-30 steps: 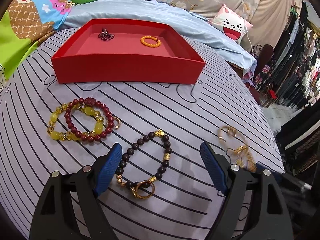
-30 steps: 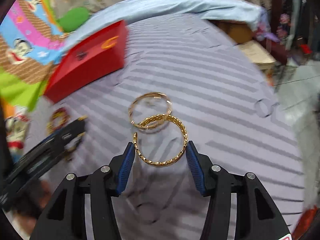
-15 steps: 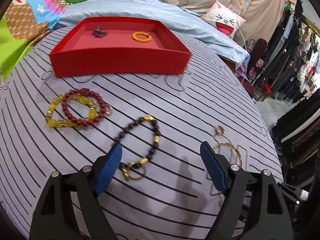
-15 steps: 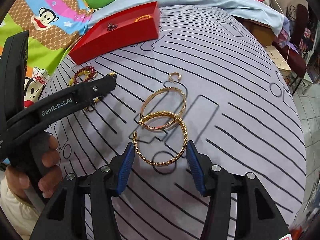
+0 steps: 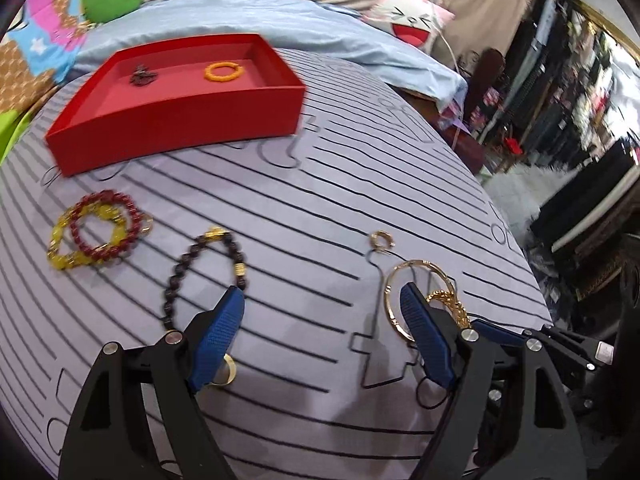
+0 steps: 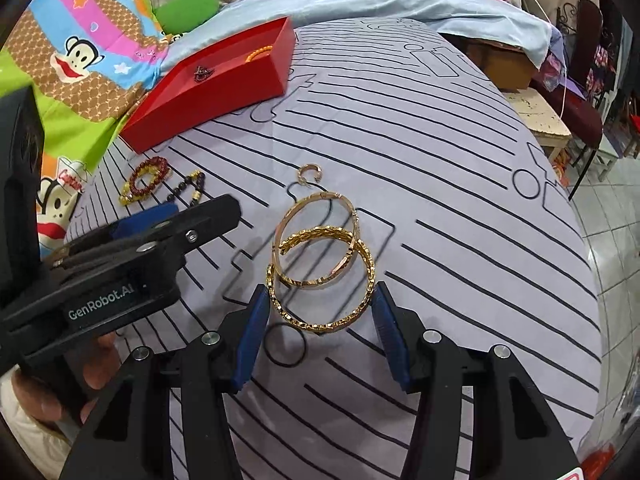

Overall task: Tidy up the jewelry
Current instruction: 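Grasp the thin gold bangle with the left tool while the right tool holds the twisted bangle, then carry both gold bangles over the red tray with both tools, then lower the bangles into the tray and open both tools, then move both tools back from the tray to the remaining bracelets, then close the right tool on the black beaded bracelet while the left tool grasps the garnet bracelet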

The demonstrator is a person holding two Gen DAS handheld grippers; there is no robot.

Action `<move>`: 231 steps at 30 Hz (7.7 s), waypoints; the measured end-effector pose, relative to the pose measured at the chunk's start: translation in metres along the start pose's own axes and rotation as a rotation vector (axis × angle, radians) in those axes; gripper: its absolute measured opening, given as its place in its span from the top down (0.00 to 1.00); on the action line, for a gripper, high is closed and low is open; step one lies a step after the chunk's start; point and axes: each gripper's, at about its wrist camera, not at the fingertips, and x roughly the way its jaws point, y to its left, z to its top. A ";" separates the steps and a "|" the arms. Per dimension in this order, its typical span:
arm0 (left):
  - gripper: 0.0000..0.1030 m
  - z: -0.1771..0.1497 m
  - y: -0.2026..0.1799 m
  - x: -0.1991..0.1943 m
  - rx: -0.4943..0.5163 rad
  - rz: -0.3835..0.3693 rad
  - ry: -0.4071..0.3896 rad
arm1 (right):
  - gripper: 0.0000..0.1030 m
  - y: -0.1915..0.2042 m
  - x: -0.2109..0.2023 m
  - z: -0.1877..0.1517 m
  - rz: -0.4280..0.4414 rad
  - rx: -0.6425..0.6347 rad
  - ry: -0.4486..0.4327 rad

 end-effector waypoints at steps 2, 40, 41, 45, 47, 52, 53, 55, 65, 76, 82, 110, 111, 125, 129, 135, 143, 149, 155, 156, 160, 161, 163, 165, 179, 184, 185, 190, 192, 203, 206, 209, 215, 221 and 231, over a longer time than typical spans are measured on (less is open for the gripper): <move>0.29 0.001 -0.008 0.007 0.030 -0.001 0.017 | 0.51 -0.002 -0.001 -0.002 -0.004 -0.001 0.000; 0.98 0.008 -0.027 0.011 0.078 -0.177 0.004 | 0.50 -0.007 -0.003 -0.007 0.017 0.011 -0.042; 0.98 0.008 -0.026 0.008 0.070 -0.178 -0.002 | 0.50 -0.007 -0.004 -0.007 0.018 0.013 -0.042; 0.98 0.004 -0.017 -0.007 0.043 -0.184 -0.018 | 0.51 -0.011 -0.005 -0.008 0.029 0.028 -0.040; 0.98 0.001 -0.012 -0.013 0.027 -0.183 -0.019 | 0.51 -0.012 -0.005 -0.008 0.031 0.037 -0.040; 1.00 0.000 -0.005 -0.022 0.007 -0.160 -0.039 | 0.51 -0.012 -0.006 -0.009 0.026 0.035 -0.038; 1.00 0.001 -0.003 -0.024 0.006 -0.148 -0.049 | 0.51 -0.012 -0.007 -0.009 0.027 0.036 -0.036; 1.00 0.003 0.001 -0.027 0.003 -0.131 -0.058 | 0.51 -0.012 -0.007 -0.009 0.030 0.039 -0.034; 0.88 0.002 -0.006 0.002 0.069 -0.079 0.000 | 0.51 -0.012 -0.009 -0.013 0.026 0.039 -0.033; 0.85 -0.001 -0.029 0.025 0.148 -0.064 0.005 | 0.50 -0.011 -0.008 -0.012 0.025 0.035 -0.031; 0.97 0.002 -0.025 0.019 0.125 -0.107 -0.007 | 0.50 -0.011 -0.007 -0.011 0.024 0.036 -0.033; 0.97 0.017 0.042 -0.048 -0.043 -0.034 -0.115 | 0.51 0.025 -0.016 0.037 0.023 -0.046 -0.146; 0.97 0.021 0.047 -0.051 -0.051 -0.029 -0.125 | 0.51 0.029 -0.016 0.042 0.026 -0.055 -0.153; 0.97 0.086 0.111 -0.061 -0.120 0.062 -0.219 | 0.51 0.097 0.017 0.145 0.057 -0.174 -0.245; 0.97 0.116 0.128 -0.054 -0.121 0.097 -0.241 | 0.51 0.110 0.031 0.173 0.057 -0.195 -0.254; 0.97 0.148 0.149 -0.034 -0.120 0.148 -0.246 | 0.51 0.122 0.057 0.211 0.051 -0.201 -0.259; 0.97 0.173 0.170 0.004 -0.125 0.175 -0.210 | 0.51 0.133 0.095 0.237 0.043 -0.202 -0.219; 0.97 0.177 0.177 0.028 -0.128 0.198 -0.173 | 0.51 0.133 0.121 0.246 0.032 -0.198 -0.184; 0.97 0.174 0.192 0.038 -0.152 0.235 -0.147 | 0.50 0.132 0.138 0.248 0.010 -0.200 -0.160; 0.96 0.174 0.194 0.039 -0.156 0.243 -0.142 | 0.50 0.133 0.140 0.248 0.000 -0.205 -0.165; 0.96 0.172 0.196 0.040 -0.168 0.278 -0.141 | 0.49 0.133 0.138 0.247 -0.005 -0.202 -0.177; 0.96 0.171 0.195 0.039 -0.169 0.288 -0.150 | 0.48 0.133 0.137 0.247 -0.006 -0.199 -0.180; 0.94 0.170 0.194 0.035 -0.165 0.298 -0.159 | 0.47 0.131 0.132 0.245 -0.003 -0.195 -0.187; 0.85 0.169 0.191 0.029 -0.160 0.309 -0.169 | 0.46 0.131 0.126 0.242 -0.001 -0.193 -0.193; 0.65 0.125 0.162 -0.032 -0.150 0.307 -0.231 | 0.41 0.120 0.059 0.183 0.012 -0.175 -0.232; 0.64 0.087 0.161 -0.048 -0.189 0.313 -0.220 | 0.41 0.111 0.043 0.149 0.012 -0.164 -0.215; 0.64 0.081 0.161 -0.050 -0.195 0.315 -0.217 | 0.41 0.110 0.041 0.141 0.012 -0.163 -0.210; 0.58 0.041 0.157 -0.055 -0.226 0.315 -0.196 | 0.41 0.105 0.036 0.106 0.012 -0.158 -0.180; 0.57 0.029 0.153 -0.054 -0.227 0.320 -0.183 | 0.41 0.104 0.038 0.090 0.007 -0.161 -0.161; 0.47 -0.013 0.140 -0.053 -0.233 0.302 -0.189 | 0.41 0.101 0.051 0.045 0.006 -0.141 -0.104; 0.46 -0.019 0.141 -0.050 -0.240 0.297 -0.182 | 0.41 0.107 0.054 0.042 0.006 -0.158 -0.106; 0.46 -0.024 0.141 -0.050 -0.254 0.283 -0.179 | 0.42 0.114 0.056 0.040 -0.003 -0.185 -0.118; 0.46 -0.025 0.143 -0.049 -0.265 0.277 -0.179 | 0.49 0.126 0.061 0.038 -0.041 -0.232 -0.146; 0.46 -0.024 0.144 -0.047 -0.268 0.272 -0.168 | 0.59 0.128 0.063 0.042 -0.058 -0.234 -0.155; 0.46 -0.019 0.144 -0.044 -0.264 0.291 -0.162 | 0.89 0.119 0.063 0.047 -0.062 -0.215 -0.164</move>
